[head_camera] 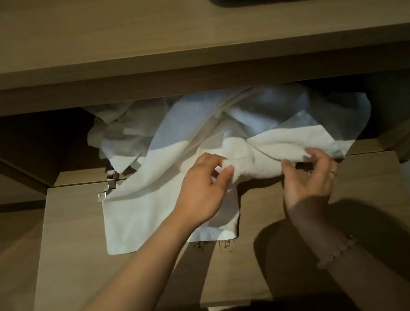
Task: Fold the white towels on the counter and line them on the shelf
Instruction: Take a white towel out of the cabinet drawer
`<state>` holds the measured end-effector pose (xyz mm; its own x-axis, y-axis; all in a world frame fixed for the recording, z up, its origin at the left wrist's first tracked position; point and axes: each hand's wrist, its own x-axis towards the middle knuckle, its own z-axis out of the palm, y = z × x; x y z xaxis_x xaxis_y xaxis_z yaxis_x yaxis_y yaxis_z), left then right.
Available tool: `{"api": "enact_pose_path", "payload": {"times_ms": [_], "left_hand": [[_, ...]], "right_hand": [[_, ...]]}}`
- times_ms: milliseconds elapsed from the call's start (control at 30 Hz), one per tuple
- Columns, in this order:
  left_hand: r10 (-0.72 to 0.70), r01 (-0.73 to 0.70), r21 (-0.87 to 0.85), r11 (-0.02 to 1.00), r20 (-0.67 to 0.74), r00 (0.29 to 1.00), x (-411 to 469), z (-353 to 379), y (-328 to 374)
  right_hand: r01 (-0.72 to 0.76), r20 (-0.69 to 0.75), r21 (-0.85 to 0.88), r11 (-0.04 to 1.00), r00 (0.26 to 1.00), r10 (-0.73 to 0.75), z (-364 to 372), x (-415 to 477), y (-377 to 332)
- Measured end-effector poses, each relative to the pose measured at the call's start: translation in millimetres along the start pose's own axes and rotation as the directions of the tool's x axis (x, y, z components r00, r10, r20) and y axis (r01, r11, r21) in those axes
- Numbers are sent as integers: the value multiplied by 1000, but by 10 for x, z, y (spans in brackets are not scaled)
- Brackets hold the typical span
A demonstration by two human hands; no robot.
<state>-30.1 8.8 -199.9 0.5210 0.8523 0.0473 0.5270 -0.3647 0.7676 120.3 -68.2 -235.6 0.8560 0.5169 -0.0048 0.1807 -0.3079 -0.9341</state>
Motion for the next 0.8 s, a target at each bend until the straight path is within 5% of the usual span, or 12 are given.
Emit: {"api": "enact_pose_path", "payload": {"times_ms": [167, 400, 500, 600, 700, 800], "left_hand": [[-19, 43, -162, 986, 148, 989, -67, -45, -4], [-67, 272, -478, 835, 403, 913, -81, -86, 46], [-122, 428, -405, 808, 596, 793, -106, -76, 64], [-145, 439, -269, 857, 693, 707, -106, -90, 51], [-134, 353, -320, 879, 545, 828, -71, -131, 40], [-143, 138, -337, 931, 11, 990, -37, -251, 0]], "right_hand": [[29, -16, -149, 988, 999, -32, -93, 215, -28], [65, 231, -295, 953, 973, 5, -80, 291, -93], [125, 338, -347, 930, 941, -1, -31, 281, -32], [173, 372, -387, 906, 928, -18, -14, 234, 57], [246, 349, -439, 864, 933, -88, -22, 201, 56], [263, 324, -444, 857, 938, -121, -37, 178, -3]]}}
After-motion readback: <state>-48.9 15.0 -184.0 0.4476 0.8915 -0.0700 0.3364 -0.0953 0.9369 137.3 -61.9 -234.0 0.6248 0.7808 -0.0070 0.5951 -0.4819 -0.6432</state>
